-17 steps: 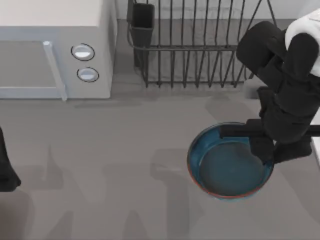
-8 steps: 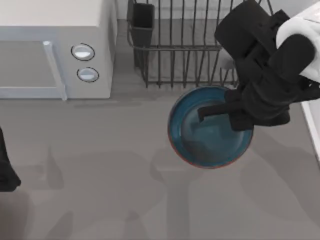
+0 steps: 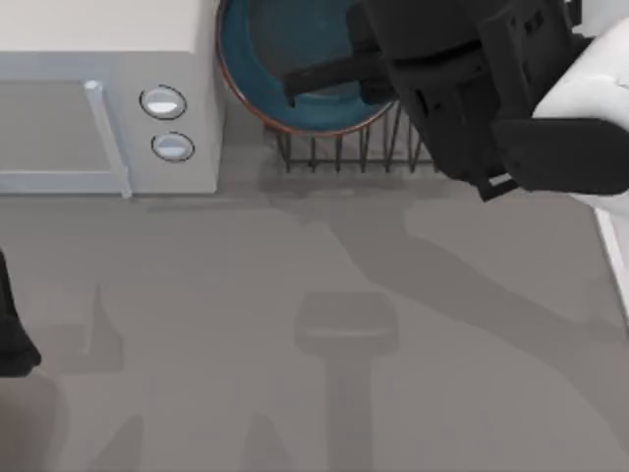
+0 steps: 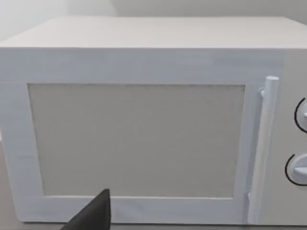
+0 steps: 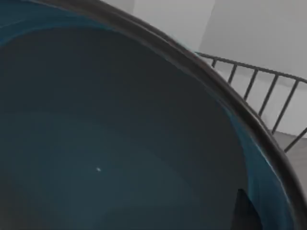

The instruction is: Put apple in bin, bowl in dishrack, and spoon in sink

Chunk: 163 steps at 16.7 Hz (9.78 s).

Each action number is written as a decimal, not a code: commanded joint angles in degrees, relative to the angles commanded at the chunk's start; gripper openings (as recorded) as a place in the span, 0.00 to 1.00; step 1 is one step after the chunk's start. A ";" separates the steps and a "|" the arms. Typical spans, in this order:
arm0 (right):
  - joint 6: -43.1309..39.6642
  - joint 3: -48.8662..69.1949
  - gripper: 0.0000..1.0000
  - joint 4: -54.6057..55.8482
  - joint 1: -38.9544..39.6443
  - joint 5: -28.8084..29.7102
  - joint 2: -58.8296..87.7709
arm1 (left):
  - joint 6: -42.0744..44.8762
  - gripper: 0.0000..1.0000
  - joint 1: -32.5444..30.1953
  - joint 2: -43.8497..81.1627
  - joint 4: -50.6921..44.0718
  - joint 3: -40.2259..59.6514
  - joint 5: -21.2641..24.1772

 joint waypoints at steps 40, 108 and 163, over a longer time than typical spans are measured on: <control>-10.41 -3.97 0.53 61.29 -15.31 -4.58 28.14 | 0.00 1.00 0.00 0.00 0.00 0.00 0.00; -88.19 -40.04 1.00 -27.28 -65.39 -42.20 -24.12 | 0.00 1.00 0.00 0.00 0.00 0.00 0.00; -105.91 -37.67 0.00 -22.79 -68.66 -41.91 -0.59 | 0.00 1.00 0.00 0.00 0.00 0.00 0.00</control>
